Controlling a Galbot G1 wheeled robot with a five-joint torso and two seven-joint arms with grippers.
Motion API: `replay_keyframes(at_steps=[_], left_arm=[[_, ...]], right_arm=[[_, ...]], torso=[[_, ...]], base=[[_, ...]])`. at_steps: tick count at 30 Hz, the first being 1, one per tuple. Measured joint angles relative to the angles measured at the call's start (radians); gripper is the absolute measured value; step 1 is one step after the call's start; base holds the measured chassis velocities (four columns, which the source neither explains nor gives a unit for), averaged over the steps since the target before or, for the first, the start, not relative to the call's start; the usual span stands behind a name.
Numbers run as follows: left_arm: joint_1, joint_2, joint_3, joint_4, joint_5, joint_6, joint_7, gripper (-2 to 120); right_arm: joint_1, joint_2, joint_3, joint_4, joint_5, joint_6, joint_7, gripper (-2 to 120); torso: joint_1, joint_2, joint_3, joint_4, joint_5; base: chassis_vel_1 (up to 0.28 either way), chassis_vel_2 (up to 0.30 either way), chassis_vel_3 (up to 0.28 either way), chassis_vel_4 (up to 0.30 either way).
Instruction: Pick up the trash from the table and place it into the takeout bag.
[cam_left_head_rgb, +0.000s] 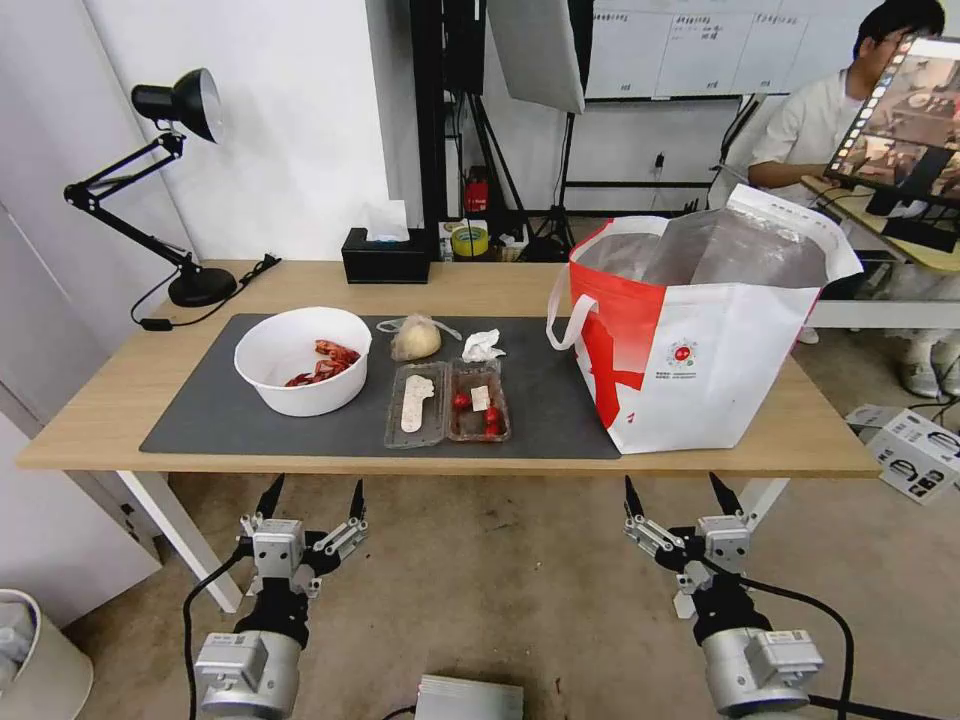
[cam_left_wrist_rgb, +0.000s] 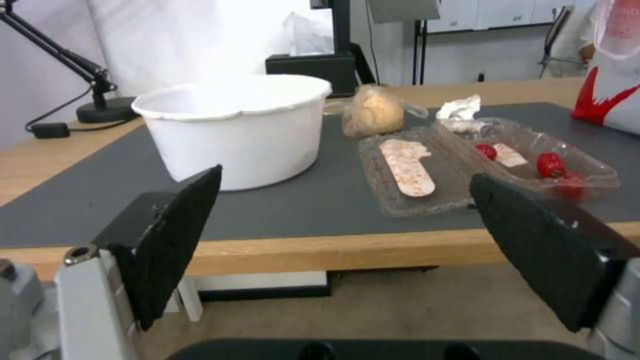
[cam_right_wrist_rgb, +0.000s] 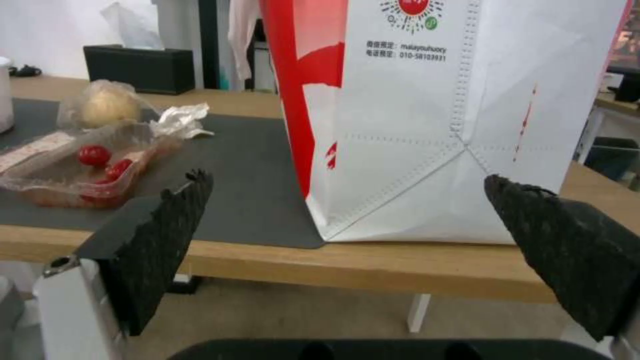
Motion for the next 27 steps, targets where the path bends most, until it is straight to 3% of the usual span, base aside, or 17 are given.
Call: replay_keyframes(at_steps=[27], left_arm=[[0.0,0.0,0.0,0.0,0.0,0.0,0.0,100]], right_arm=[[0.0,0.0,0.0,0.0,0.0,0.0,0.0,100]], torso=[[0.0,0.0,0.0,0.0,0.0]], base=[[0.0,0.0,0.0,0.0]])
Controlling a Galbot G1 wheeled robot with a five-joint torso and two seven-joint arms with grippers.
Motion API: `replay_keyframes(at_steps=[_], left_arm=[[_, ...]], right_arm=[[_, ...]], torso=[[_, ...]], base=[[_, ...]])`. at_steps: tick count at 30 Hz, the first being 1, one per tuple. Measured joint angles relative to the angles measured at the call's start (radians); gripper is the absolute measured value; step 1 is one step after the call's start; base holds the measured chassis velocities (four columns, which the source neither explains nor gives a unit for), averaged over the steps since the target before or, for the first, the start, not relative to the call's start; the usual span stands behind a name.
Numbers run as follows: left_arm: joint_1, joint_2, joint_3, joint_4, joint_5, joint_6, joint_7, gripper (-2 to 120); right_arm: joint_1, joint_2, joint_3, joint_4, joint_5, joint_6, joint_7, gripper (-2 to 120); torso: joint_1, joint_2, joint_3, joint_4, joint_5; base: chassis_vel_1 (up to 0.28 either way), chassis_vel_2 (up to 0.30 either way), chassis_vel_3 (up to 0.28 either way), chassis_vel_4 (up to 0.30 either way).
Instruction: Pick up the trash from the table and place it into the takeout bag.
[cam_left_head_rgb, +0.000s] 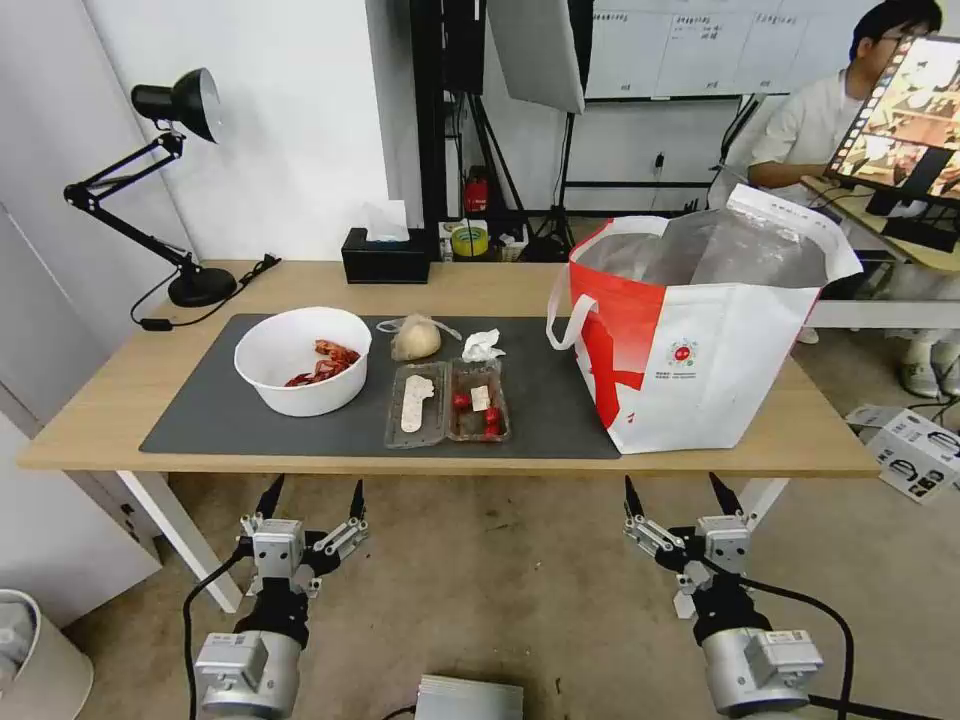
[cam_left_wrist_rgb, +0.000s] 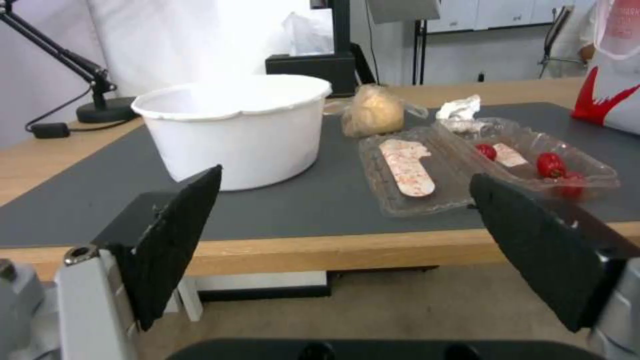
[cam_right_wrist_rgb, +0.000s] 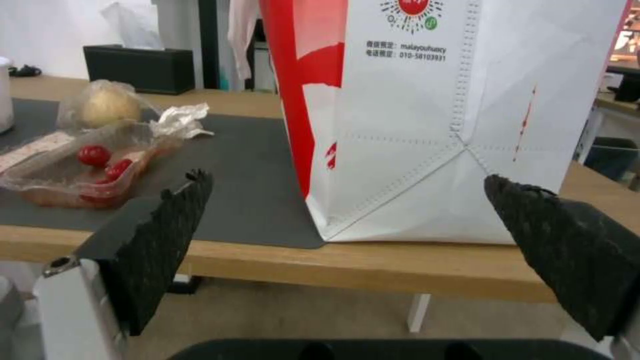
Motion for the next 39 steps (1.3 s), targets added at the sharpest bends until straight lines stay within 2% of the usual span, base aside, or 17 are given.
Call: replay_keyframes(at_steps=[16,19,24,27,28,31,35,38,39], left_arm=[[-0.006,-0.001,0.0,0.0,-0.007,0.009,0.0,100],[-0.074,-0.021,0.003,-0.008,-0.074,0.107,-0.015,100],[-0.093,-0.025,0.003,-0.008,-0.093,0.13,-0.019,100],[-0.167,-0.049,0.011,-0.02,-0.179,0.233,-0.039,100],[-0.167,-0.049,0.011,-0.02,-0.179,0.233,-0.039,100],[-0.187,-0.051,0.025,-0.007,-0.198,0.193,-0.041,100],[-0.18,-0.047,0.024,-0.002,-0.196,0.167,-0.036,100],[-0.174,-0.042,0.021,0.003,-0.192,0.144,-0.031,100],[-0.171,-0.039,0.018,0.01,-0.188,0.127,-0.028,100]], right_arm=[[0.002,0.0,0.001,0.001,0.001,-0.005,0.0,100],[0.042,-0.01,0.033,0.033,0.029,-0.093,0.01,100],[0.049,-0.011,0.037,0.037,0.037,-0.113,0.01,100],[0.089,-0.024,0.069,0.071,0.077,-0.203,0.022,100],[0.089,-0.024,0.069,0.071,0.077,-0.203,0.022,100],[0.154,-0.043,0.121,0.125,0.141,-0.352,0.041,100],[0.184,-0.051,0.144,0.149,0.17,-0.42,0.05,100],[0.19,-0.058,0.145,0.148,0.191,-0.419,0.051,100],[0.193,-0.079,0.132,0.125,0.241,-0.365,0.041,100]], torso=[[0.0,0.0,0.0,0.0,0.0],[0.0,0.0,0.0,0.0,-0.0004],[0.0,0.0,0.0,-0.0001,0.0006],[0.0,0.0,0.0,-0.0001,0.0],[0.0,0.0,0.0,-0.0001,0.0],[0.0,0.0,0.0,0.0,0.0002],[0.0,0.0,0.0,0.0001,0.0],[0.0,0.0,0.0,-0.0002,0.0001],[0.0,0.0,0.0,-0.0002,0.0001]], base=[[0.0,0.0,0.0,0.0],[0.0,0.0,0.0,0.0],[0.0,0.0,0.0,0.0],[0.0,0.0,0.0,0.0],[0.0,0.0,0.0,0.0],[0.0,0.0,0.0,0.0],[0.0,0.0,0.0,0.0],[0.0,0.0,0.0,0.0],[0.0,0.0,0.0,0.0]])
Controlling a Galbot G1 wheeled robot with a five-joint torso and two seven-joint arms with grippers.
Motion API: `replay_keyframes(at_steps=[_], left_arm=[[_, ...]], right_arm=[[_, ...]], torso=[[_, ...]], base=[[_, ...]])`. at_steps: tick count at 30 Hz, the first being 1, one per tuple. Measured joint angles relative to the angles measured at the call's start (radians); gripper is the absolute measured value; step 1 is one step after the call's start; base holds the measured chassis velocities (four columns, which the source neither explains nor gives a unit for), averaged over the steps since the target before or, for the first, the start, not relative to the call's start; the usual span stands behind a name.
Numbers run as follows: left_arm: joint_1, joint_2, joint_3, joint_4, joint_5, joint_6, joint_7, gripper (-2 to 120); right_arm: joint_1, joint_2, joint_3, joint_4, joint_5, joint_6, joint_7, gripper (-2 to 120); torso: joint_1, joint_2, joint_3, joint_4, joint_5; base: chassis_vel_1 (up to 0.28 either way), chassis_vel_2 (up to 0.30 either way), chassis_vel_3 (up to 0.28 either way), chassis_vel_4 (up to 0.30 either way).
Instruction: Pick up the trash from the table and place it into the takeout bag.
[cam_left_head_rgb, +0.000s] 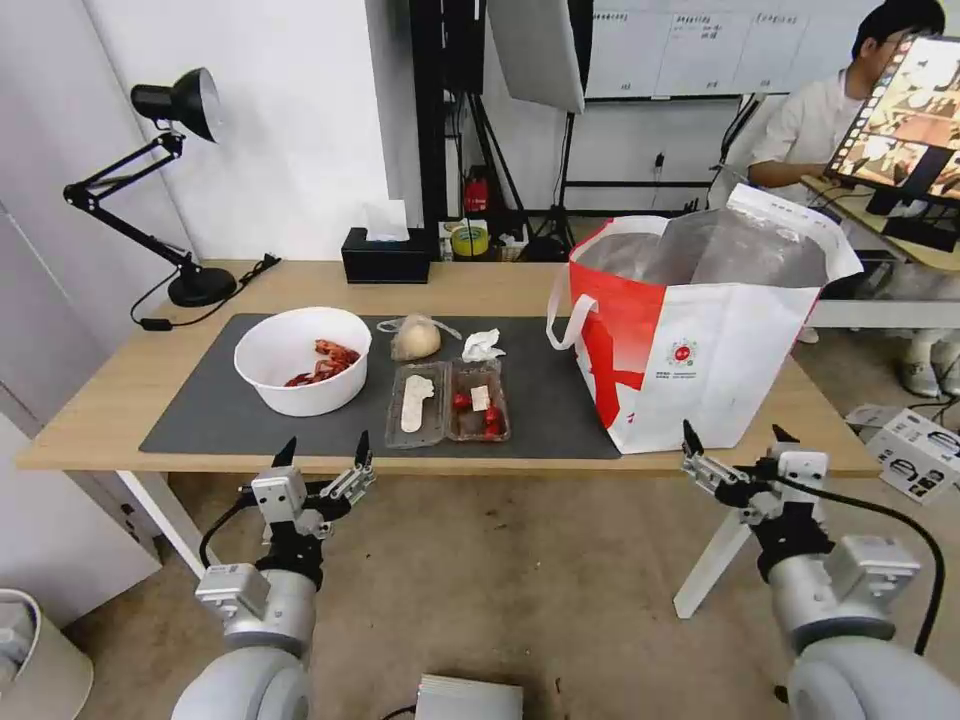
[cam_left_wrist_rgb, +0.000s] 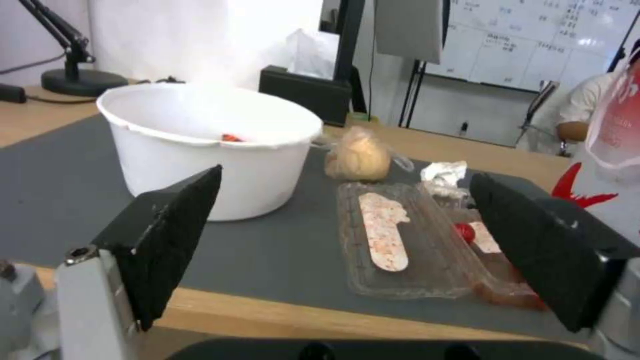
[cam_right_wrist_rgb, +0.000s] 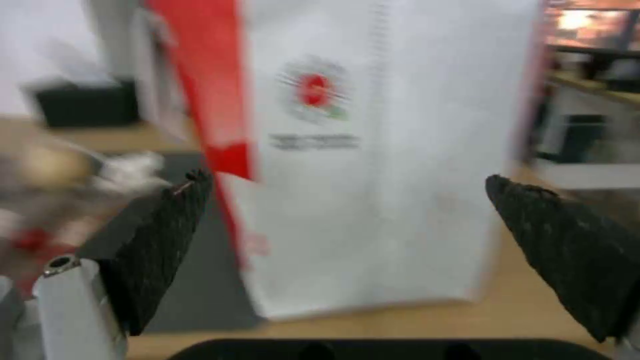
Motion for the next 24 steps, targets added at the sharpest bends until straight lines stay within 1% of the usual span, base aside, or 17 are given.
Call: replay_keyframes(at_steps=[1,2,4,5,8,13,17,19,21,23,24], left_arm=[[0.0,0.0,0.0,0.0,0.0,0.0,0.0,100],[0.002,0.004,-0.002,0.008,0.004,-0.021,0.002,100],[0.005,0.01,-0.008,0.021,0.012,-0.055,0.006,100],[0.005,0.01,-0.008,0.021,0.012,-0.055,0.006,100],[0.009,0.014,-0.012,0.028,0.014,-0.073,0.008,100],[0.008,0.013,-0.005,0.039,0.014,-0.084,0.007,100],[0.004,0.01,0.025,0.054,0.01,-0.093,-0.005,100],[-0.003,0.007,0.051,0.067,0.002,-0.095,-0.024,100],[-0.004,0.007,0.057,0.069,-0.002,-0.096,-0.026,100],[-0.013,0.01,0.097,0.074,-0.05,-0.097,-0.051,100],[-0.013,0.01,0.097,0.074,-0.05,-0.097,-0.051,100]], right_arm=[[0.0,0.0,0.0,0.0,0.0,0.0,0.0,100],[0.003,-0.02,-0.014,-0.024,0.049,0.053,-0.011,100],[0.007,-0.035,-0.026,-0.042,0.082,0.096,-0.023,100],[0.007,-0.035,-0.026,-0.042,0.082,0.096,-0.023,100],[0.023,-0.061,-0.049,-0.074,0.106,0.147,-0.051,100],[0.031,-0.068,-0.057,-0.083,0.109,0.153,-0.056,100],[0.036,-0.071,-0.061,-0.087,0.109,0.154,-0.057,100],[0.037,-0.076,-0.061,-0.089,0.108,0.155,-0.058,100],[0.037,-0.077,-0.061,-0.089,0.107,0.155,-0.059,100],[0.035,-0.083,-0.061,-0.09,0.105,0.157,-0.061,100],[0.035,-0.083,-0.061,-0.09,0.105,0.157,-0.061,100]], torso=[[0.0,0.0,0.0,0.0,0.0],[0.0,0.0,0.0,0.0006,0.0001],[0.0,0.0,0.0,-0.0001,-0.0003],[0.0,0.0,0.0,-0.0001,-0.0003],[0.0,0.0,0.0,0.0004,0.0001],[0.0,0.0,0.0,0.0002,-0.0001],[0.0,0.0,0.0,0.0002,-0.0001],[0.0,0.0,0.0,0.0002,-0.0001],[0.0,0.0,0.0,0.0002,-0.0001],[0.0,0.0,0.0,0.0002,-0.0001],[0.0,0.0,0.0,0.0002,-0.0001]], base=[[0.0,0.0,0.0,0.0],[0.0,0.0,0.0,0.0],[0.0,0.0,0.0,0.0],[0.0,0.0,0.0,0.0],[0.0,0.0,0.0,0.0],[0.0,0.0,0.0,0.0],[0.0,0.0,0.0,0.0],[0.0,0.0,0.0,0.0],[0.0,0.0,0.0,0.0],[0.0,0.0,0.0,0.0],[0.0,0.0,0.0,0.0]])
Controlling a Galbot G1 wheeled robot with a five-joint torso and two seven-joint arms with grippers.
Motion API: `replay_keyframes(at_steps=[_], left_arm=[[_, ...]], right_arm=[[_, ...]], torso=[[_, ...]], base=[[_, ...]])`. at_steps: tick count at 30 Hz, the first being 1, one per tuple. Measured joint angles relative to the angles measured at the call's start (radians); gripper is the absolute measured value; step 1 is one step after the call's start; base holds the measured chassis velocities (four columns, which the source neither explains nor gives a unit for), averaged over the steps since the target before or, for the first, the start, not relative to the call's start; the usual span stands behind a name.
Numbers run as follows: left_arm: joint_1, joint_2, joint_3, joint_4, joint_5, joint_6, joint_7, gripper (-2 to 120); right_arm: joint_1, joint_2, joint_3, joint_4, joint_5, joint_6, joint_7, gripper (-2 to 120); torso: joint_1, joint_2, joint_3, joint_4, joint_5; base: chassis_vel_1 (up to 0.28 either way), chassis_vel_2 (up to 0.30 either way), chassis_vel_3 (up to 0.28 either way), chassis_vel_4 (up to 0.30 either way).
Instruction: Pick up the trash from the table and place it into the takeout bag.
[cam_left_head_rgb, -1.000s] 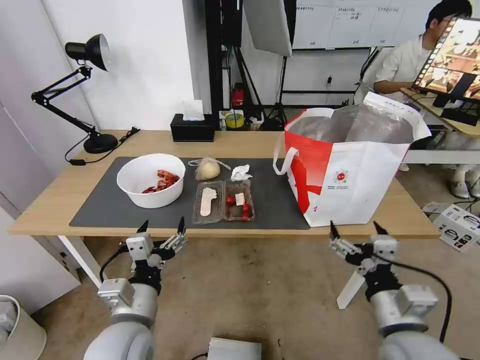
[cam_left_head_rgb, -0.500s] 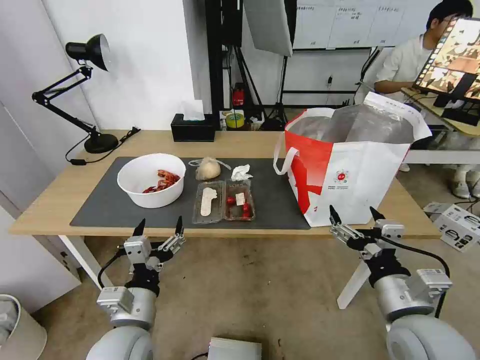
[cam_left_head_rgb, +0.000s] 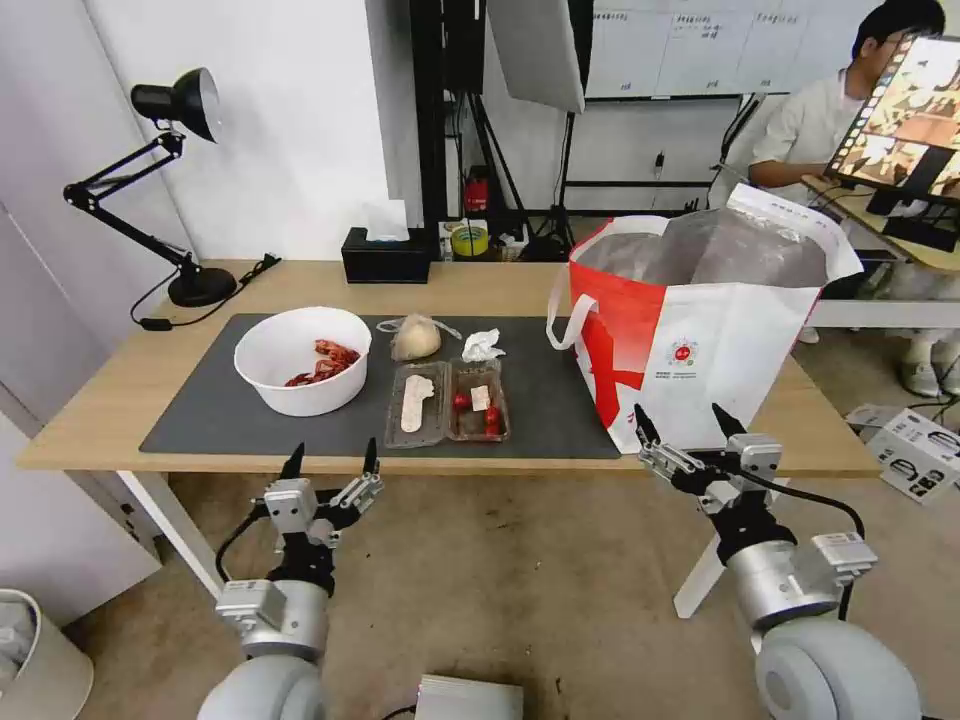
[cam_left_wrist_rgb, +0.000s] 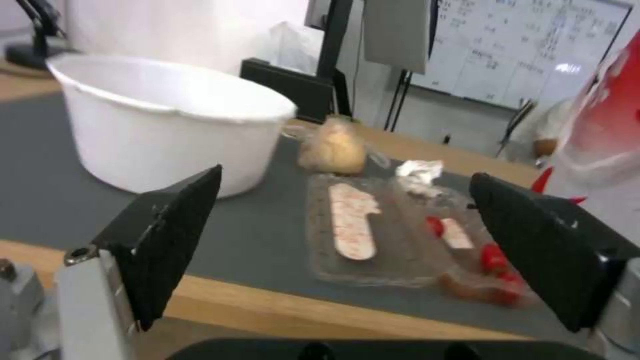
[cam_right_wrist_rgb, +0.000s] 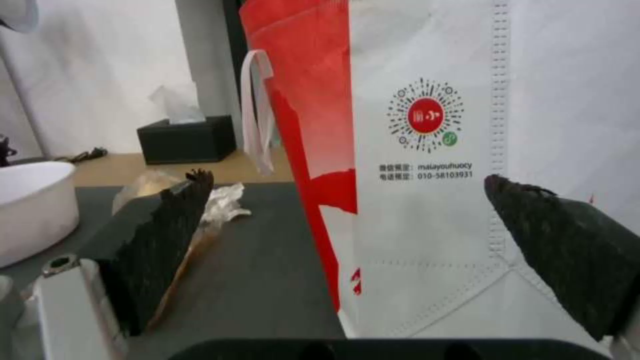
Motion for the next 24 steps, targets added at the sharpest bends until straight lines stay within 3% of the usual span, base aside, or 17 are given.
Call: replay_keyframes(at_steps=[7,19,22,24], left_arm=[[-0.006,0.014,0.066,-0.005,-0.141,0.038,-0.055,100],[-0.089,0.021,0.158,-0.046,-0.642,0.193,-0.222,100],[-0.124,0.021,0.168,-0.031,-0.743,0.21,-0.252,100],[-0.191,0.017,0.193,0.039,-0.817,0.218,-0.269,100]], right_arm=[[-0.009,0.0,-0.001,0.0,-0.006,0.001,-0.002,100],[-0.02,0.015,-0.001,0.009,-0.012,0.001,-0.003,100],[-0.023,0.014,0.001,0.011,-0.012,0.001,-0.002,100],[-0.029,0.013,0.005,0.015,-0.012,0.001,-0.001,100]], torso=[[0.0,0.0,0.0,0.0001,0.0],[0.0,0.0,0.0,0.0,0.0001],[0.0,0.0,0.0,0.0,0.0001],[0.0,0.0,0.0,0.0,0.0]], base=[[0.0,0.0,0.0,0.0],[0.0,0.0,0.0,0.0],[0.0,0.0,0.0,0.0],[0.0,0.0,0.0,0.0]])
